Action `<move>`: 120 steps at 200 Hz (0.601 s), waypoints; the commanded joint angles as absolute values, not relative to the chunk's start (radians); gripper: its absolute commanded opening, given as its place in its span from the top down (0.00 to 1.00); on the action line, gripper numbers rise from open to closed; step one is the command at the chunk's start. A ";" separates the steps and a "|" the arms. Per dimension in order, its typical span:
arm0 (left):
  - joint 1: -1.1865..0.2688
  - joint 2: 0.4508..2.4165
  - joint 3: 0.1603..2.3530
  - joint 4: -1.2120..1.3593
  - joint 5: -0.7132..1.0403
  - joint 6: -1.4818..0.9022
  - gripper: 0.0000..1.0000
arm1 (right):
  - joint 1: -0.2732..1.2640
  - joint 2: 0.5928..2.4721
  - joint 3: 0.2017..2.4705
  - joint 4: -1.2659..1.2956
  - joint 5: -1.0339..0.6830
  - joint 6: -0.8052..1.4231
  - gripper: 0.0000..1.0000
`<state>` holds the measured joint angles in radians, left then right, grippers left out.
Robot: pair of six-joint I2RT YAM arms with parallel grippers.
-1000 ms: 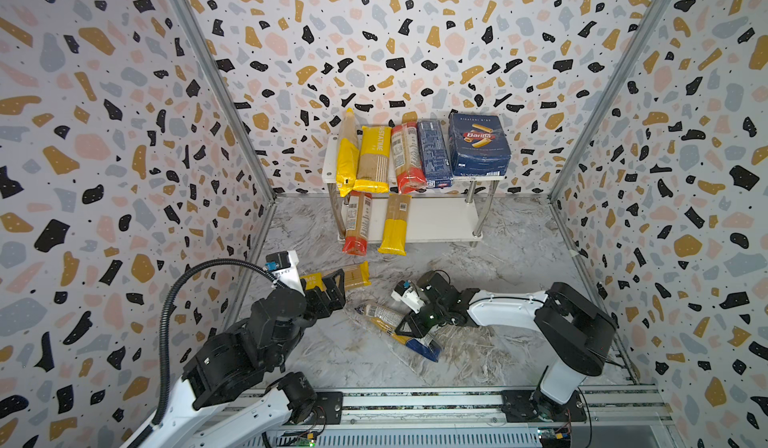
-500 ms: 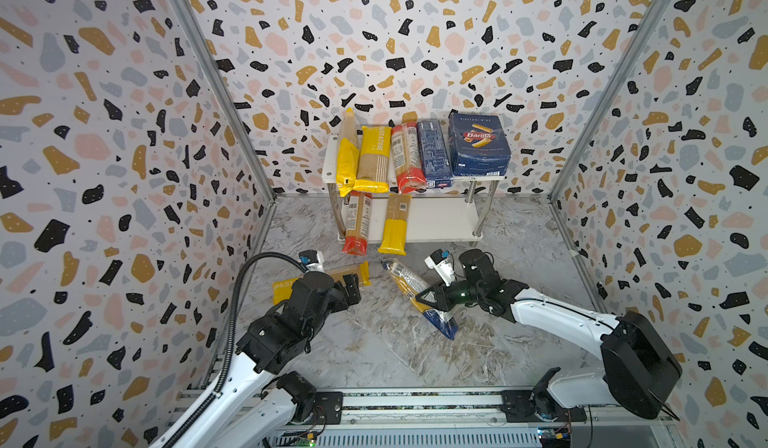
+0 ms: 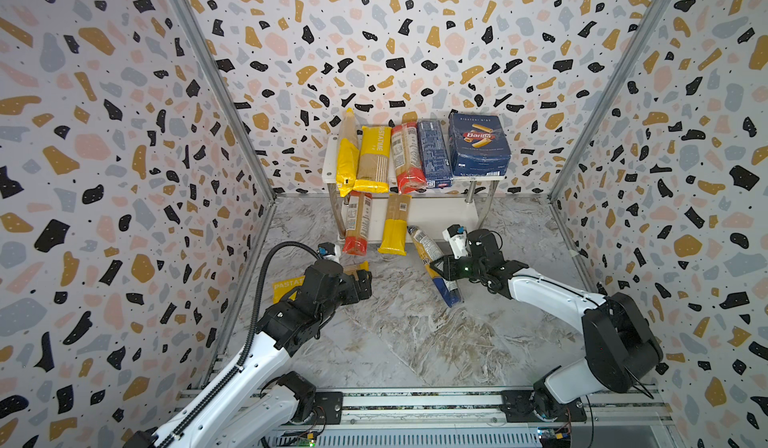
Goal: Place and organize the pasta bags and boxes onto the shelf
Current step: 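Lift the white-and-blue bag upright and carry it toward the lower shelf with the right gripper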
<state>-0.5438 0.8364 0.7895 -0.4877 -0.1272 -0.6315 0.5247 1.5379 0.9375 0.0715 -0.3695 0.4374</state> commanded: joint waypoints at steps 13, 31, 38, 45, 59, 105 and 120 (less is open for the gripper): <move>-0.534 0.829 0.836 -0.446 -0.108 -0.600 0.02 | 0.515 1.576 1.071 0.215 -0.242 0.469 1.00; -0.532 0.823 0.835 -0.449 -0.105 -0.599 0.02 | 0.514 1.629 1.113 0.241 -0.186 0.493 1.00; -0.531 0.822 0.834 -0.449 -0.104 -0.597 0.02 | 0.514 1.650 1.128 0.253 -0.165 0.505 1.00; -0.531 0.818 0.832 -0.450 -0.103 -0.596 0.02 | 0.513 1.672 1.148 0.262 -0.153 0.516 1.00; -0.528 0.813 0.830 -0.454 -0.098 -0.594 0.02 | 0.515 1.715 1.189 0.274 -0.121 0.539 1.00; -0.516 0.793 0.831 -0.467 -0.086 -0.585 0.02 | 0.521 1.829 1.340 0.271 -0.041 0.578 1.00; -0.511 0.790 0.833 -0.472 -0.083 -0.580 0.03 | 0.524 1.866 1.391 0.267 -0.030 0.580 1.00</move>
